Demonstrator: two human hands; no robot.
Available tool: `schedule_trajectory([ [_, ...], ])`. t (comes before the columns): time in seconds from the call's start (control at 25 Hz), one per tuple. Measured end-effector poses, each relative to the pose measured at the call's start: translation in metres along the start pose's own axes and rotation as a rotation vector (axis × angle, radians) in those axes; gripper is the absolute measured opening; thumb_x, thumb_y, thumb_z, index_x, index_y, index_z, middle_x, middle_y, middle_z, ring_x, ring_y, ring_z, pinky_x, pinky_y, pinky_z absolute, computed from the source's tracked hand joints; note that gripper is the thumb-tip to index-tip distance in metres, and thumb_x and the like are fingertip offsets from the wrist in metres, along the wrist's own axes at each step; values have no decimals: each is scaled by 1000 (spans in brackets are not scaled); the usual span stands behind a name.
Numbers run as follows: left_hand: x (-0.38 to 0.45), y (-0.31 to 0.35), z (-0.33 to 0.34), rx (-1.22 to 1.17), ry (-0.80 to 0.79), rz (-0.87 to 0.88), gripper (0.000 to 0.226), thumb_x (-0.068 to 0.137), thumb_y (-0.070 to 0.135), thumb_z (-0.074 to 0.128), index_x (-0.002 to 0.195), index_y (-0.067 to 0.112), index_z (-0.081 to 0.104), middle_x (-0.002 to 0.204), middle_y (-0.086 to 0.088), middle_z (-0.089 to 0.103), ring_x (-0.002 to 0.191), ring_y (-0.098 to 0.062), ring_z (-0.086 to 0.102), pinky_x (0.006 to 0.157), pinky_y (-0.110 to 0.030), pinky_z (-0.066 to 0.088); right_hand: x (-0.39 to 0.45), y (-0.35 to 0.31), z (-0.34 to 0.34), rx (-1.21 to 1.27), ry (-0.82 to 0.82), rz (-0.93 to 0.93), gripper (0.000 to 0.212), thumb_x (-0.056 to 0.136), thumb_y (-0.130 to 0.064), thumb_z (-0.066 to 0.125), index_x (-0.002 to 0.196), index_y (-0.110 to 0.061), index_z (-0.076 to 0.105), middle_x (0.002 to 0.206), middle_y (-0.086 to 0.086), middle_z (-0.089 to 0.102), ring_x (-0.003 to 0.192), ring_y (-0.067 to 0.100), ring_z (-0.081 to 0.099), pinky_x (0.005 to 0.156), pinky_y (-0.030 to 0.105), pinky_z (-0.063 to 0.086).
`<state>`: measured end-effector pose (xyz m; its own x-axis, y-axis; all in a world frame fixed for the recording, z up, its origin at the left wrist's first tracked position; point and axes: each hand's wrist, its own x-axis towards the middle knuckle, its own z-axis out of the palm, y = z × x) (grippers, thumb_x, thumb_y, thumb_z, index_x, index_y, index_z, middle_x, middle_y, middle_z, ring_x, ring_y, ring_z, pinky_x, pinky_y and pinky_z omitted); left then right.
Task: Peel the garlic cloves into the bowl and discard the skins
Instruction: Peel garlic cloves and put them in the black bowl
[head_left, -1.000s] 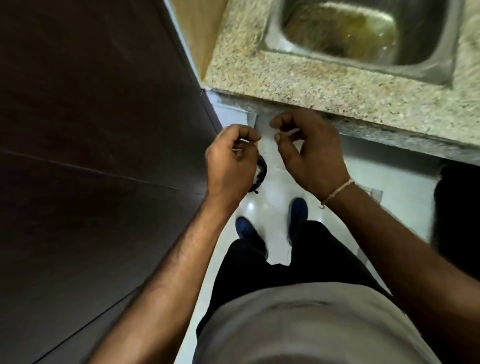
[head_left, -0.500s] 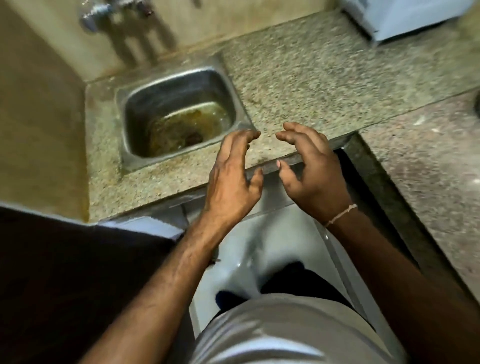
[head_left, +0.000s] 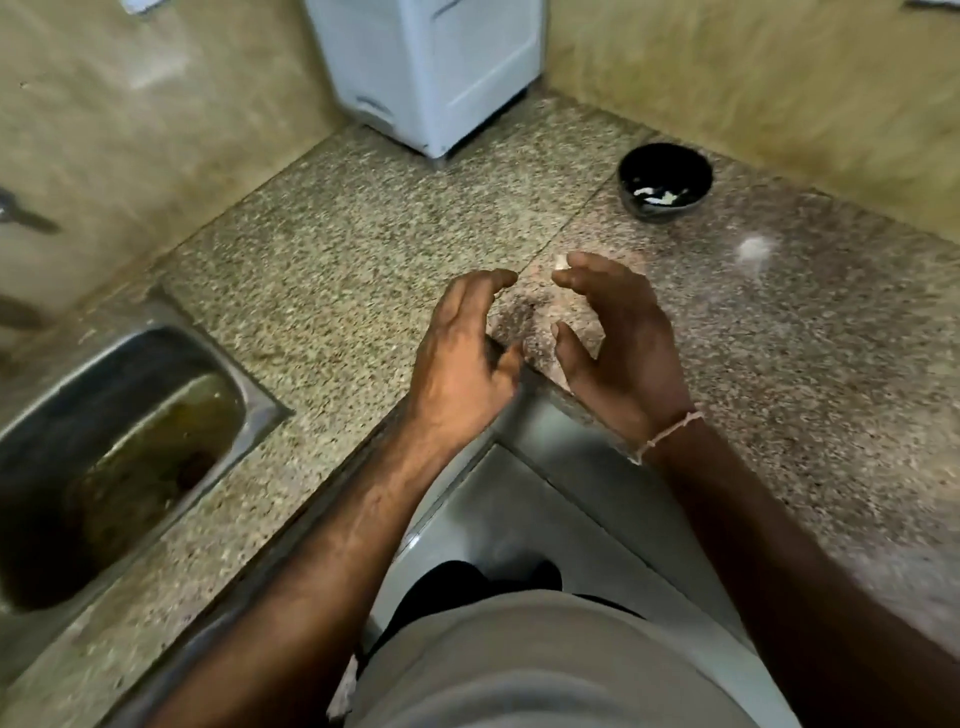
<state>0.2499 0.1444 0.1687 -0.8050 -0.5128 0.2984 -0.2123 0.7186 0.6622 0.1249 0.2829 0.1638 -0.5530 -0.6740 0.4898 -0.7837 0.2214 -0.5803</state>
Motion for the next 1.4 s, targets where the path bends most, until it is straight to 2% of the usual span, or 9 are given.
schedule_trajectory([
  [0.12, 35, 1, 25, -30, -63, 39, 61, 87, 9, 76, 144, 13, 52, 138, -1, 55, 127, -14, 54, 108, -16, 42, 2, 26, -10, -62, 28, 95, 46, 86, -5, 72, 131, -7, 64, 143, 10, 59, 131, 32, 55, 109, 40, 45],
  [0.2, 57, -3, 42, -65, -120, 52, 61, 88, 9, 76, 144, 16, 52, 138, 1, 55, 127, -12, 53, 108, -15, 42, 6, 43, -10, -86, 46, 157, 46, 87, -8, 72, 132, -10, 64, 139, 8, 61, 128, 29, 56, 106, 38, 46],
  [0.36, 106, -31, 70, -126, -213, 97, 58, 90, 14, 75, 143, 24, 51, 130, 14, 53, 119, 1, 50, 100, 0, 35, 28, 73, 4, -126, 51, 311, 43, 91, -14, 69, 133, -16, 63, 132, 3, 64, 121, 23, 58, 98, 37, 50],
  [0.44, 134, -50, 82, -135, -252, 107, 56, 92, 18, 75, 142, 24, 52, 125, 15, 53, 114, 1, 50, 95, -3, 38, 46, 85, 15, -145, 39, 370, 42, 93, -16, 68, 134, -18, 62, 131, 2, 64, 120, 22, 58, 96, 38, 51],
  [0.56, 176, -77, 99, -86, -333, 155, 49, 92, 21, 77, 136, 16, 57, 122, 2, 60, 113, -13, 55, 95, -24, 47, 70, 101, 32, -157, 22, 496, 40, 94, -19, 68, 133, -21, 62, 126, 1, 64, 112, 22, 61, 89, 44, 55],
  [0.68, 213, -94, 118, -17, -447, 158, 40, 91, 22, 77, 128, 16, 62, 110, 2, 63, 106, -20, 57, 90, -40, 53, 88, 116, 46, -159, 37, 594, 39, 93, -19, 69, 131, -21, 64, 121, 1, 66, 105, 20, 64, 87, 45, 57],
  [0.8, 237, -100, 144, 77, -517, 122, 29, 91, 23, 75, 119, 19, 67, 104, 2, 66, 104, -23, 57, 91, -43, 51, 100, 135, 57, -121, 67, 665, 37, 91, -18, 69, 128, -19, 66, 119, 0, 68, 101, 17, 66, 86, 45, 58],
  [1.12, 262, -125, 200, 379, -650, 125, 23, 99, 35, 65, 121, 29, 67, 123, -1, 66, 123, -29, 50, 102, -45, 43, 102, 185, 75, -99, -4, 756, 31, 91, -23, 68, 122, -20, 68, 115, -3, 70, 97, 11, 66, 83, 40, 59],
  [1.4, 264, -128, 221, 416, -575, 172, 12, 99, 27, 60, 97, 27, 71, 105, 4, 70, 111, -25, 53, 94, -43, 41, 108, 204, 81, -79, -12, 783, 30, 92, -22, 68, 121, -19, 69, 116, -1, 69, 97, 12, 66, 82, 42, 60],
])
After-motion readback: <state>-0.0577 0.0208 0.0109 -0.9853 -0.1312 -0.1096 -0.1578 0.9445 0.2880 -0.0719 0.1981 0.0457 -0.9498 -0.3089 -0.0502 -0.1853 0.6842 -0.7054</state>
